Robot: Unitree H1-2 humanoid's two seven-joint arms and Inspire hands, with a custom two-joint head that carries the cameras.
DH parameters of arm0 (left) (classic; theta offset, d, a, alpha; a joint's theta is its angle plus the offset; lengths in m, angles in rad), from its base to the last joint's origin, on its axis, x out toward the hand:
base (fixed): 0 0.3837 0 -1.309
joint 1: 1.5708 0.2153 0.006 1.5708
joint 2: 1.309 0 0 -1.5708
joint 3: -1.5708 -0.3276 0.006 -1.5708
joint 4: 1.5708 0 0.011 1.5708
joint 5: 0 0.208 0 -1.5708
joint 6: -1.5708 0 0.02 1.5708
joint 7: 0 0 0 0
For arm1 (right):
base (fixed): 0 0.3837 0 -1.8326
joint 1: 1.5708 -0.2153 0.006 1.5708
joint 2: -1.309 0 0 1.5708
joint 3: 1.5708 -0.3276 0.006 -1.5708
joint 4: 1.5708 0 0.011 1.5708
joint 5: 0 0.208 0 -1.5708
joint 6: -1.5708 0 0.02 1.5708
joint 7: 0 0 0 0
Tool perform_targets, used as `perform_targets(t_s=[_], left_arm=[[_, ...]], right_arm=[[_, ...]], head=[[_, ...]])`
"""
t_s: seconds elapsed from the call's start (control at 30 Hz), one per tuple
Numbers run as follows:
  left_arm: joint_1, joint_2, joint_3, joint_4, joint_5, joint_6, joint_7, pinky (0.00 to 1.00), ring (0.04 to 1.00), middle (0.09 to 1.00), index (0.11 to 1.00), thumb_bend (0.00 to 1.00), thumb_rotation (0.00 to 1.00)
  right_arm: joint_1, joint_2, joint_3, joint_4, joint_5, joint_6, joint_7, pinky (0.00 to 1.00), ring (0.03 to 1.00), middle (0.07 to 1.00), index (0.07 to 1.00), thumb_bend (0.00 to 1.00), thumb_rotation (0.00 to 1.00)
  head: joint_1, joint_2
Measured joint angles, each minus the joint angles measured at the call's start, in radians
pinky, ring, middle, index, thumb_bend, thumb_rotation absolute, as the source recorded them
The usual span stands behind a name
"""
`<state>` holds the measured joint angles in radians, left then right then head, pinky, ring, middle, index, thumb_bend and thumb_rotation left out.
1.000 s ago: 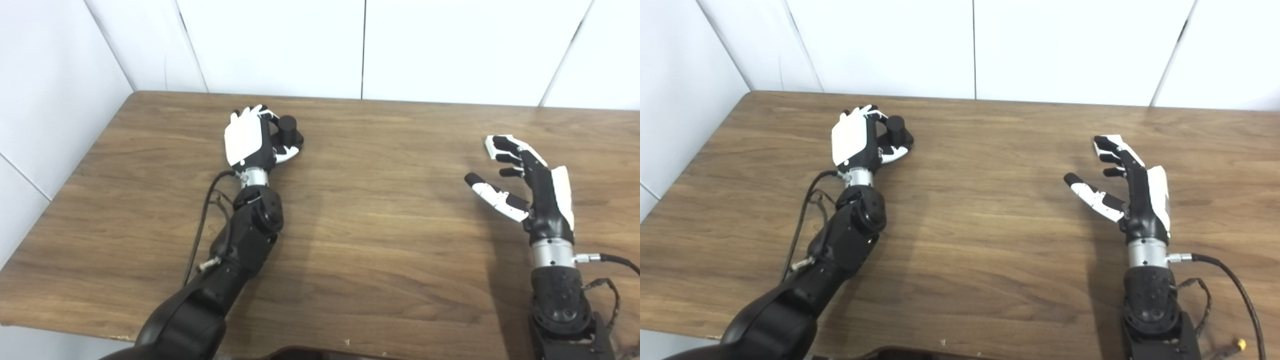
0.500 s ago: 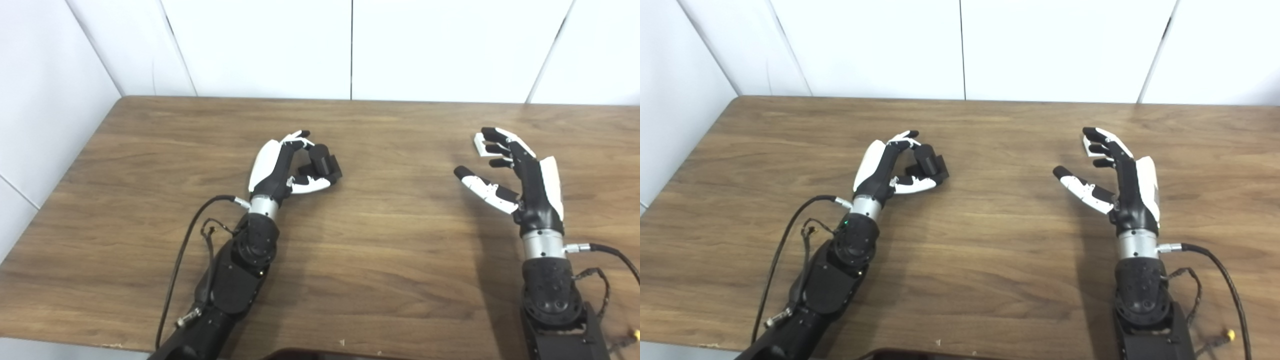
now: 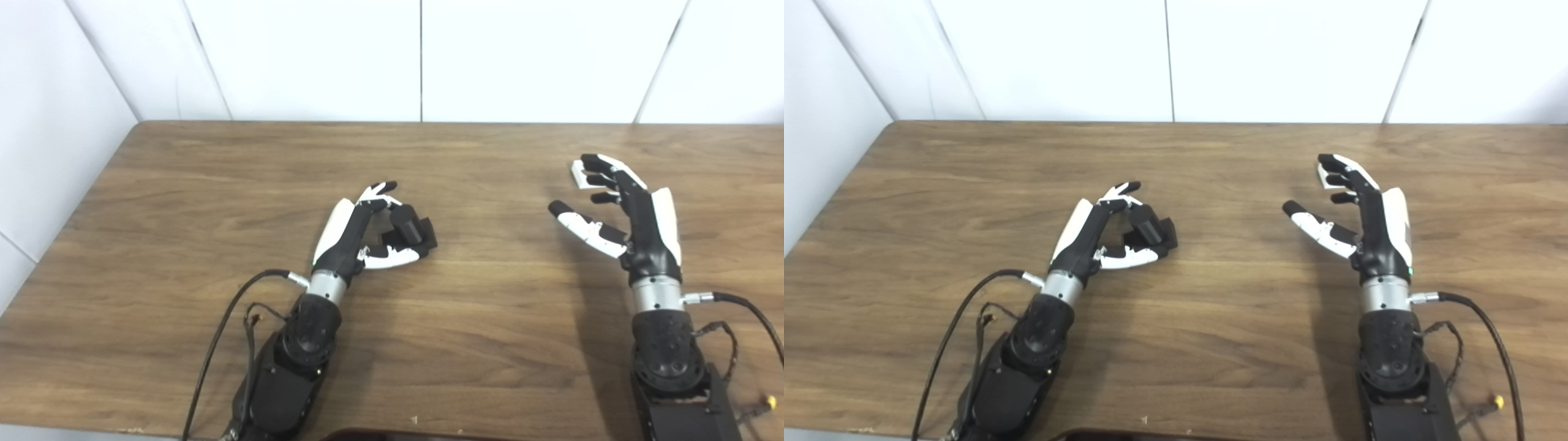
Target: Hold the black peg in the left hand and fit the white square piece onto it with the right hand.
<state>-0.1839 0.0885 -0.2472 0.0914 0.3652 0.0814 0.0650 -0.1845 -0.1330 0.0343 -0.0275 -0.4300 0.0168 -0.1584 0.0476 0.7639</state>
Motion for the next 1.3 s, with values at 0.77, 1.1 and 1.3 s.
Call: perform_targets(t_s=[0.77,1.1,1.3], left_arm=[[-0.098,-0.019,-0.103,0.172,0.191,-0.071,0.065,1.0,0.992,0.919,0.492,0.52,0.08],[-0.111,-0.02,-0.107,0.194,0.192,-0.075,0.074,1.0,0.991,0.922,0.491,0.52,0.08],[-0.116,-0.02,-0.111,0.201,0.193,-0.072,0.075,1.0,0.986,0.916,0.492,0.52,0.08]], right_arm=[[-0.003,-0.014,-0.004,-0.003,0.001,0.0,0.0,0.65,0.756,0.79,0.775,0.6,0.41],[-0.003,-0.02,-0.005,-0.015,0.007,0.0,0.003,0.65,0.763,0.797,0.78,0.6,0.41],[-0.007,-0.036,-0.017,-0.034,0.006,0.011,0.016,0.66,0.764,0.798,0.781,0.6,0.41]], head=[[-0.009,0.011],[-0.025,0.018],[-0.031,0.021]])
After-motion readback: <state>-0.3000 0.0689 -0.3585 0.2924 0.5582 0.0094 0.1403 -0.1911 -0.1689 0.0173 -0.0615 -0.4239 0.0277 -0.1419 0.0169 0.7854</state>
